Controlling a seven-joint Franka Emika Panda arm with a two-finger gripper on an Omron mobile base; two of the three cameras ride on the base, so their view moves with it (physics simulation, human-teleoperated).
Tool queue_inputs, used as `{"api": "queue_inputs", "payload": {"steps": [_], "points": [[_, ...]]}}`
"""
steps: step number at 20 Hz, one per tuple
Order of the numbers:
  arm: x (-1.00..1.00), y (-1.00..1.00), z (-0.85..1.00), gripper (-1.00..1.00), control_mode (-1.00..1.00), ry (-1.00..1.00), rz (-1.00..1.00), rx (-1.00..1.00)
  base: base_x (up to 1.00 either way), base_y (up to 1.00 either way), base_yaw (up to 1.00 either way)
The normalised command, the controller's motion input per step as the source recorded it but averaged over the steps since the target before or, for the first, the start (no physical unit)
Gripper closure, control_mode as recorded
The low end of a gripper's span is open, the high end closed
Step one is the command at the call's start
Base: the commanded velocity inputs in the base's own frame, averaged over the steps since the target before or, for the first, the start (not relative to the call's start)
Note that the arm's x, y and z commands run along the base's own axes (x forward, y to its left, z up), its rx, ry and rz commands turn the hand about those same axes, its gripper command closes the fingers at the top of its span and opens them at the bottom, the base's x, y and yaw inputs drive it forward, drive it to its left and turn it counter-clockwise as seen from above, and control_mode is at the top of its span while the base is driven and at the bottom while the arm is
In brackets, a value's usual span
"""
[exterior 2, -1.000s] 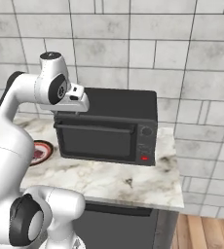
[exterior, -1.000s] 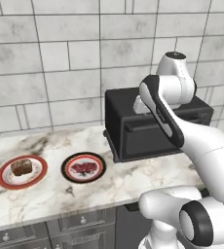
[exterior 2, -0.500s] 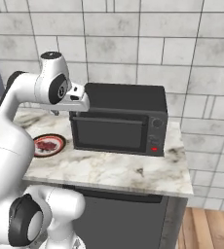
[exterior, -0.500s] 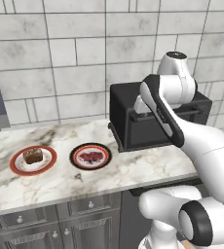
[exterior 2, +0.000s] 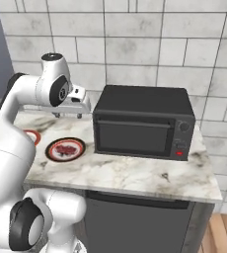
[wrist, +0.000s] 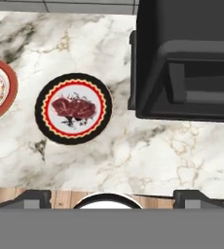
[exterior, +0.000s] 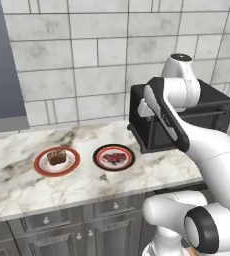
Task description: Open the toaster oven door. Place the bread on the bottom rack in the toaster oven and place the steak on the top rack.
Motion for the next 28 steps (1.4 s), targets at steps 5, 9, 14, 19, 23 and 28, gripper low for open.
{"api": "queue_inputs", "payload": {"steps": [5, 9, 14, 19, 23, 28], "points": [[0.0, 0.0, 0.0, -1.0, 1.0, 0.0, 0.0, 0.0, 0.15, 0.56, -0.05], [0.0, 0.0, 0.0, -1.0, 1.0, 0.0, 0.0, 0.0, 0.23, 0.53, -0.07], [0.0, 0.0, 0.0, -1.0, 1.0, 0.0, 0.0, 0.0, 0.38, 0.11, -0.02], [0.0, 0.0, 0.0, -1.0, 1.0, 0.0, 0.0, 0.0, 0.45, -0.06, 0.0], [0.0, 0.0, 0.0, -1.0, 1.0, 0.0, 0.0, 0.0, 0.32, -0.21, 0.06], [0.0, 0.0, 0.0, -1.0, 1.0, 0.0, 0.0, 0.0, 0.37, -0.22, 0.02]]}}
